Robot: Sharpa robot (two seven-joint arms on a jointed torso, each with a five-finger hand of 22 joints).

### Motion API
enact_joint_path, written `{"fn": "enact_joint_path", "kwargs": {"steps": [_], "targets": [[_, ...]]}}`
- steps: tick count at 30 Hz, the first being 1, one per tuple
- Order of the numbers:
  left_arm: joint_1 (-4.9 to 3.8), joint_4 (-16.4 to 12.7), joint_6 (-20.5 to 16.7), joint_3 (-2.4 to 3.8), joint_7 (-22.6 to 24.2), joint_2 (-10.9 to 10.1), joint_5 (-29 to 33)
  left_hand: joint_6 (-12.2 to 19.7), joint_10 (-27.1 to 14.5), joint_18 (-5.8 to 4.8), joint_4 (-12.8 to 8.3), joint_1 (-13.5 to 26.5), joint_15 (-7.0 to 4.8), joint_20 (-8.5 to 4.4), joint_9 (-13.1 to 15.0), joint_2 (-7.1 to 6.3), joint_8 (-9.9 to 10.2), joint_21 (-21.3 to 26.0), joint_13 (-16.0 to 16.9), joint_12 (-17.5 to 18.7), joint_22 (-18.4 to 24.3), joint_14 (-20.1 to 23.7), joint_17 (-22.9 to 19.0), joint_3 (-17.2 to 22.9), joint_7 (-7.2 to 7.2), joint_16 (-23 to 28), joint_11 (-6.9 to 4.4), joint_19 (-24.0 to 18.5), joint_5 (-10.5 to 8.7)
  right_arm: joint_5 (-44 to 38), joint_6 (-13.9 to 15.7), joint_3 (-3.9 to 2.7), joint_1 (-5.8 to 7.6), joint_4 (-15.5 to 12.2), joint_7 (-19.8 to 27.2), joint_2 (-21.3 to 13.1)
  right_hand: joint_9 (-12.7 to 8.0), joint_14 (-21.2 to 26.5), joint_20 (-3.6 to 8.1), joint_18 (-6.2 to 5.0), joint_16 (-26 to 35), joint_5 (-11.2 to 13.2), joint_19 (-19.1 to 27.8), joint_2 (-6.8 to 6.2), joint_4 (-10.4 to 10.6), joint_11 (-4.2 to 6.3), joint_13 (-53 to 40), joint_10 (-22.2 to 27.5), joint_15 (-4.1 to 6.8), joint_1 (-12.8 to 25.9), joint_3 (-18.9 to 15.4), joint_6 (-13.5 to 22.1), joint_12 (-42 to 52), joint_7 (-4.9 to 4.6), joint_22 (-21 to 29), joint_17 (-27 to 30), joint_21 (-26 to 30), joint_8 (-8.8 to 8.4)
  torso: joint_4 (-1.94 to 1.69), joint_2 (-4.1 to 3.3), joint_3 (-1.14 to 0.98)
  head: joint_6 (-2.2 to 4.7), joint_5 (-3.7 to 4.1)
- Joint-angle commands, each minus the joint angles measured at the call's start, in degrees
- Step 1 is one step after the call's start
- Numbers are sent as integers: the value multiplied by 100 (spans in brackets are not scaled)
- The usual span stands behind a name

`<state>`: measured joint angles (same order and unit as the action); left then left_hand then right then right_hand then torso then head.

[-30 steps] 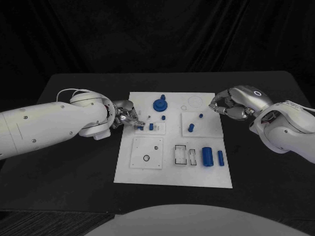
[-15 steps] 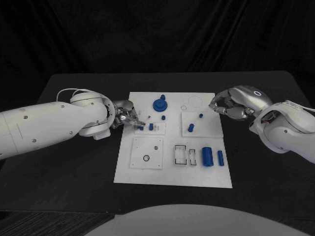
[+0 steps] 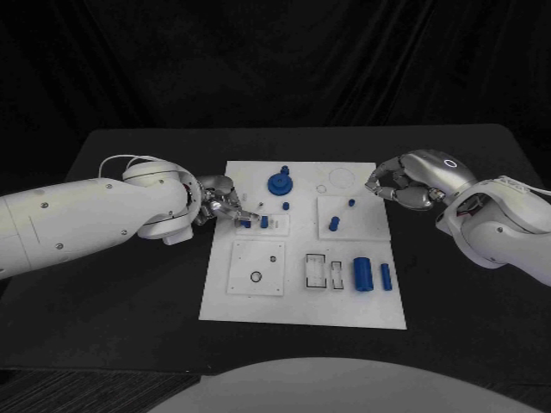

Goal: Assemble the parts on the task board

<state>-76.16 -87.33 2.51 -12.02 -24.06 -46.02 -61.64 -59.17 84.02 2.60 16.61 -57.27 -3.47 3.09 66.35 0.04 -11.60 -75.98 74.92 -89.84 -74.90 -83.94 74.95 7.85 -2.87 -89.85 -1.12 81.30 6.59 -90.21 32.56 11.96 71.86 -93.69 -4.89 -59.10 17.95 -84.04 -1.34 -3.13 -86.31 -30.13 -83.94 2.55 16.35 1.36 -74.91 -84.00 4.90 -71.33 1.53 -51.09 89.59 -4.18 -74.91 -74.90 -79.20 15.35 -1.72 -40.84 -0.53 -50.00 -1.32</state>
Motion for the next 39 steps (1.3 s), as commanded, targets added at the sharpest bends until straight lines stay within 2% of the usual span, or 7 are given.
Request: {"fn": "enact_joint_path", "kwargs": {"steps": [1,7,10,12,17,29,39], "targets": [[14,-14,132,-16,0,5,11,-29,598,86,2,73,27,18,12,11,-22,23,1508,-16,-1052,-606,1505,-77,5,-15,31,-8,-72,-11,61,-3,-13,-6,-61,-4,-8,-467,-14,60,33,-42,-171,1,1,6,-1437,-552,2,-36,19,-49,-21,10,-1175,-874,30,-18,-1,-1,0,0,-1],[14,-20,91,-16,21,2,11,-26,598,86,11,171,29,20,26,75,-36,21,1508,-16,-1053,-606,1505,-166,3,-15,34,-6,-133,-11,56,-3,-13,-8,-62,-8,-9,-468,-14,61,30,-48,-173,-5,1,5,-1438,-553,2,-35,20,-51,-19,9,-1176,-878,25,-20,-2,-2,2,0,-6],[14,-41,-7,-15,77,-13,11,-69,598,84,13,315,27,19,86,191,-106,13,1508,-16,-1056,-606,1505,-271,16,-15,26,1,-141,-11,56,-4,-13,-9,-62,-10,-9,-468,-14,61,30,-48,-173,-5,1,5,-1438,-553,2,-35,20,-51,-19,9,-1176,-878,25,-20,-5,-4,1,0,-5],[13,-62,-80,-15,132,-30,11,-80,598,82,18,395,20,12,158,292,-171,0,1508,-16,-1060,-606,1505,-323,29,-15,15,10,-38,-11,56,-4,-13,-10,-63,-11,-9,-468,-14,60,31,-52,-171,-6,1,5,-1438,-553,2,-36,23,-53,-20,9,-1175,-876,30,-20,-5,-4,-1,0,0],[13,-111,-211,-15,242,-63,11,-56,598,79,22,476,10,6,227,402,-221,-13,1508,-16,-1064,-606,1505,-388,37,-15,7,20,74,-11,56,-4,-13,-13,-67,-15,-9,-467,-14,60,32,-54,-172,-4,1,5,-1441,-555,2,-36,25,-54,-17,10,-1176,-875,27,-20,-3,-4,-1,0,2],[12,-160,-282,-14,298,-86,11,-46,598,77,20,554,4,0,266,523,-252,-20,1508,-16,-1066,-606,1505,-448,44,-15,1,25,212,-11,67,-4,-13,-11,-77,-14,-9,-468,-14,60,31,-59,-172,5,4,6,-1440,-554,2,-37,32,-57,-18,10,-1176,-876,27,-21,-2,-3,-2,0,11],[11,-148,-211,-14,184,-100,11,-84,598,73,13,504,-17,-18,352,631,-342,-42,1508,-16,-1072,-606,1505,-508,77,-15,-26,41,574,-11,68,-4,-13,-8,-81,-9,-11,-468,-14,61,31,-68,-173,21,11,5,-1441,-555,2,-31,43,-60,-17,9,-1176,-876,26,-23,6,2,-1,0,-3]]}}
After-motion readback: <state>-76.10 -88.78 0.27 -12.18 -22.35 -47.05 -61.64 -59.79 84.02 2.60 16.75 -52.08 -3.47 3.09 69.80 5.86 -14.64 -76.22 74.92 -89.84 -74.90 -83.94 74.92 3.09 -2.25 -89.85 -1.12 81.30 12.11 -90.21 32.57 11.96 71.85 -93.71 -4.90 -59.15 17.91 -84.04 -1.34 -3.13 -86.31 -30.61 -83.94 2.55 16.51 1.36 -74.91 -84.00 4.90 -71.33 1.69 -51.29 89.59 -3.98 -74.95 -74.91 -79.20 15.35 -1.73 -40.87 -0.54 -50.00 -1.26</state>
